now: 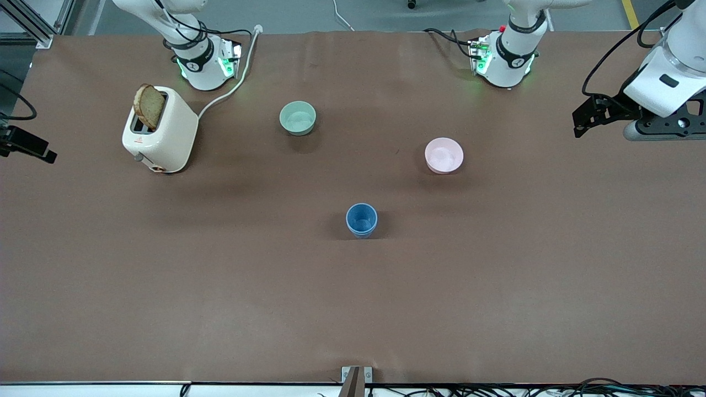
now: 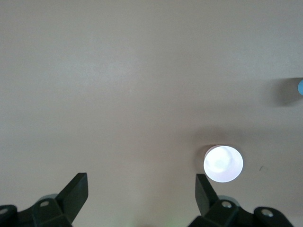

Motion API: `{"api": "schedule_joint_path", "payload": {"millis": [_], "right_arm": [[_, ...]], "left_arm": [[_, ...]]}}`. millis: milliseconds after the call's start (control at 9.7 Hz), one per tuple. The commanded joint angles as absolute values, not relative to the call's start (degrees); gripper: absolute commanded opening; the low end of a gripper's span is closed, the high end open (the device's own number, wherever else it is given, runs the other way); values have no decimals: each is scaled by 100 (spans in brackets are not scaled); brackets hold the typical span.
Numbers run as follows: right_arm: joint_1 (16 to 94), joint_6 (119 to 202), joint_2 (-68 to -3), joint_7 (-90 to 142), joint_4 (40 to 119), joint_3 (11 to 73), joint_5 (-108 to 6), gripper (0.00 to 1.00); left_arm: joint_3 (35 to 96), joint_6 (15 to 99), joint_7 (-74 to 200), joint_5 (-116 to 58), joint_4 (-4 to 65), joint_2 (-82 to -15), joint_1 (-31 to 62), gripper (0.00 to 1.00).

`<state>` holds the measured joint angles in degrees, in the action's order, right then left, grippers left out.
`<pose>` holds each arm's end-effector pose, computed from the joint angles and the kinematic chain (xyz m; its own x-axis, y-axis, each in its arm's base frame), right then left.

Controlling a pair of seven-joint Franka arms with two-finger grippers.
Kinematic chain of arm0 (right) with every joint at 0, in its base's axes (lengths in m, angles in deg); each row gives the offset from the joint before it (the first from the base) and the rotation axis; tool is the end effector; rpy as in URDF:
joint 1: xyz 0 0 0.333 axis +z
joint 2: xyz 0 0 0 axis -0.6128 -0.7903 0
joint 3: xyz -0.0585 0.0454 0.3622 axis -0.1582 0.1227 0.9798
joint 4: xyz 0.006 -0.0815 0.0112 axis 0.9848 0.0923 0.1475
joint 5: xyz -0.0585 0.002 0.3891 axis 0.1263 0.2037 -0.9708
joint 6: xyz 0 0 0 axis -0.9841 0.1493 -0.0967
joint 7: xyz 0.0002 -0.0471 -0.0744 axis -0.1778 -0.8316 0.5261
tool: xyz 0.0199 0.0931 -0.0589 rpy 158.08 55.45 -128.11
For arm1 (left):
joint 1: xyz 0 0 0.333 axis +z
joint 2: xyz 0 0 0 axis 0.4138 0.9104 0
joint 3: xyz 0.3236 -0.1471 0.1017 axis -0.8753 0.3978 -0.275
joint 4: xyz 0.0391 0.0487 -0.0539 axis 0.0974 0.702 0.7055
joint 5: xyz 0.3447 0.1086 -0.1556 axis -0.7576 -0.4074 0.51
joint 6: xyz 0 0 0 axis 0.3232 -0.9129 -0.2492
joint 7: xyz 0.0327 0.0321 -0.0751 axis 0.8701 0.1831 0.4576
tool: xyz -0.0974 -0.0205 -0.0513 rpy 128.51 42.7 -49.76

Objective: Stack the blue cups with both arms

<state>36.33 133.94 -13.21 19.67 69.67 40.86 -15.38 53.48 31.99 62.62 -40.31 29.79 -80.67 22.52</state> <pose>0.5579 -0.0752 0.6669 0.9865 -0.1613 -0.0287 -0.1618 -0.9867 -0.0170 0.5095 -0.0733 0.6664 0.9993 -0.0381 0.0036 -0.0379 -0.9981 -0.0482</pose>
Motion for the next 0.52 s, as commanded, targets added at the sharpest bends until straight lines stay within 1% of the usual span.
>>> {"api": "schedule_joint_path", "payload": {"millis": [0, 412], "right_arm": [[3612, 13439, -1102, 1998, 7147, 4190, -1462, 100], [3542, 13360, -1111, 1998, 7120, 4313, -1462, 100]], "left_arm": [[5345, 3108, 6194, -3994, 2880, -7923, 2268, 100], [5345, 3108, 6176, -3906, 2818, -7852, 2233, 100]]}}
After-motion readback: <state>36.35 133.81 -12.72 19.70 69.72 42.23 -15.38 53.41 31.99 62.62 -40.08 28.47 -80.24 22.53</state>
